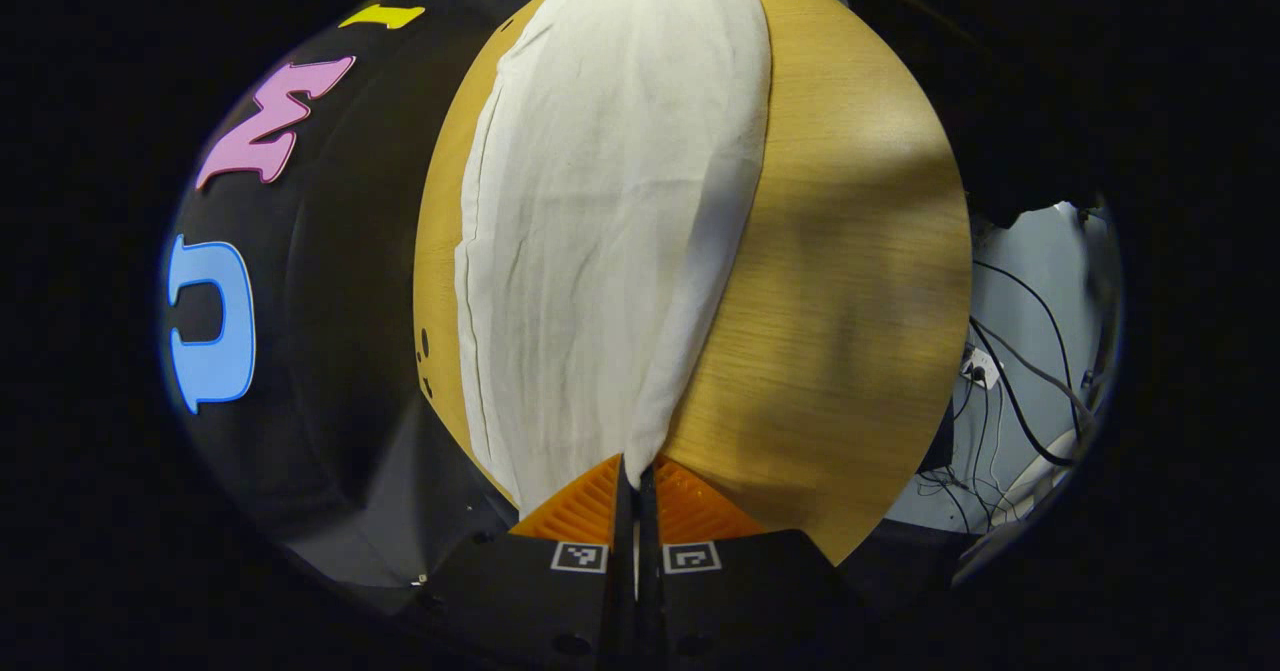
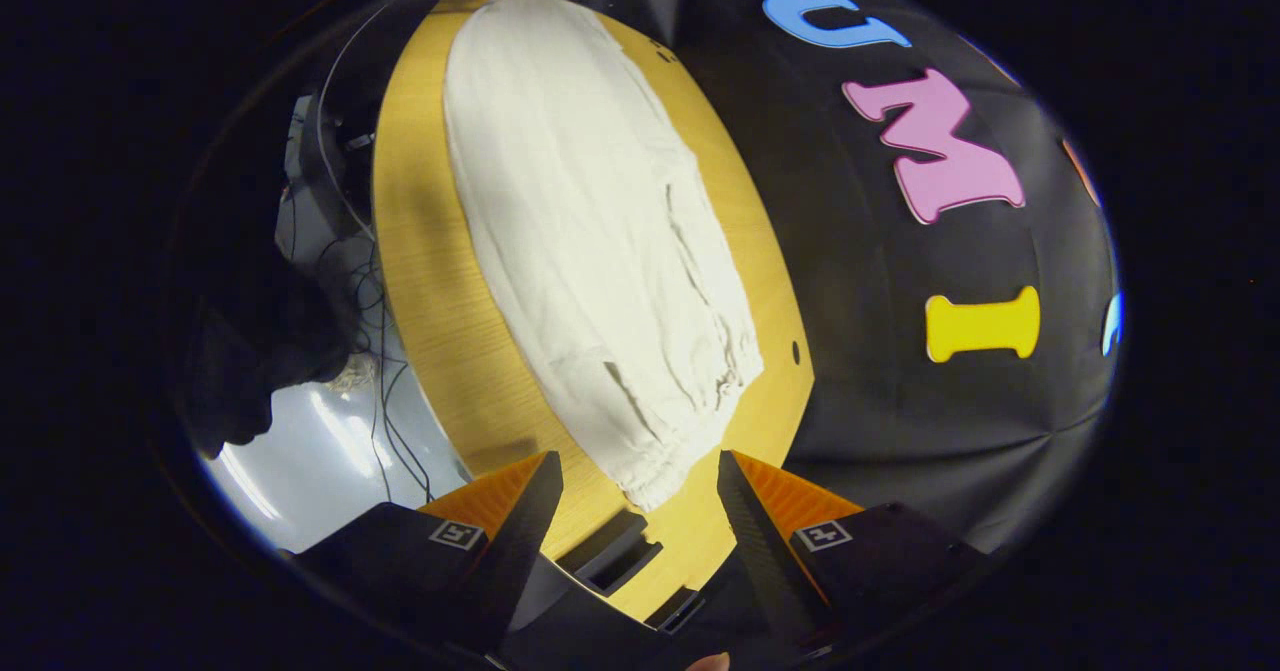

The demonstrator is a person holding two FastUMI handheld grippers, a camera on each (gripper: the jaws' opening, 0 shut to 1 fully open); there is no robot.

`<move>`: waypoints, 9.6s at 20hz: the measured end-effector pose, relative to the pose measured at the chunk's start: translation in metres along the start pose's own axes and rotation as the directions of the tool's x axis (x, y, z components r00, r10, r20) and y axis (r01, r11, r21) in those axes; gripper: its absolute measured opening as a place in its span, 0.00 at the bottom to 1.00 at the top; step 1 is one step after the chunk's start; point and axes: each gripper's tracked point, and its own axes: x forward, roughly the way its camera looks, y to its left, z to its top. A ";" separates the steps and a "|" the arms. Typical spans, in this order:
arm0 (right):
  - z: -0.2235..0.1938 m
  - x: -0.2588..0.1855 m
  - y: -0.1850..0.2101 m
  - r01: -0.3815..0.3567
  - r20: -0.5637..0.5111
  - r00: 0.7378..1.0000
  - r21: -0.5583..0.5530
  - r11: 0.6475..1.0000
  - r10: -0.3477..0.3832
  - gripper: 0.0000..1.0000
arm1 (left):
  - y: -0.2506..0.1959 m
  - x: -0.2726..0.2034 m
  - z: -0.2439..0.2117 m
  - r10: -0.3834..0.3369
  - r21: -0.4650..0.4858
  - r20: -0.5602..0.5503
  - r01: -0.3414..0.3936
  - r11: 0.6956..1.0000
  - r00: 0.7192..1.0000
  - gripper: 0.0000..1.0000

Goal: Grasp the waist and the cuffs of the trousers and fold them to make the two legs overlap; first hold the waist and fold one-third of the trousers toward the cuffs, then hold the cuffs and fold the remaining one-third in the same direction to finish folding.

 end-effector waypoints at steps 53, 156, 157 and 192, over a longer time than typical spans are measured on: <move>0.067 0.210 -0.155 0.020 -0.046 0.999 0.116 0.993 -0.015 0.05 | 0.185 0.134 -0.030 -0.102 -0.076 -0.185 0.090 0.993 0.977 0.06; 0.080 0.061 -0.214 -0.101 0.037 0.960 0.970 -0.221 -0.276 0.07 | 0.106 0.082 0.031 0.134 -0.493 0.303 0.276 -0.825 0.943 0.06; 0.095 0.054 -0.224 -0.125 0.066 0.953 0.975 -0.185 -0.296 0.07 | 0.103 0.080 0.032 0.134 -0.497 0.304 0.277 -0.822 0.943 0.06; 0.421 0.039 0.026 -0.639 0.562 0.747 0.755 0.149 0.356 0.52 | 0.081 0.077 0.042 0.215 -0.377 0.346 0.345 -0.859 0.913 0.06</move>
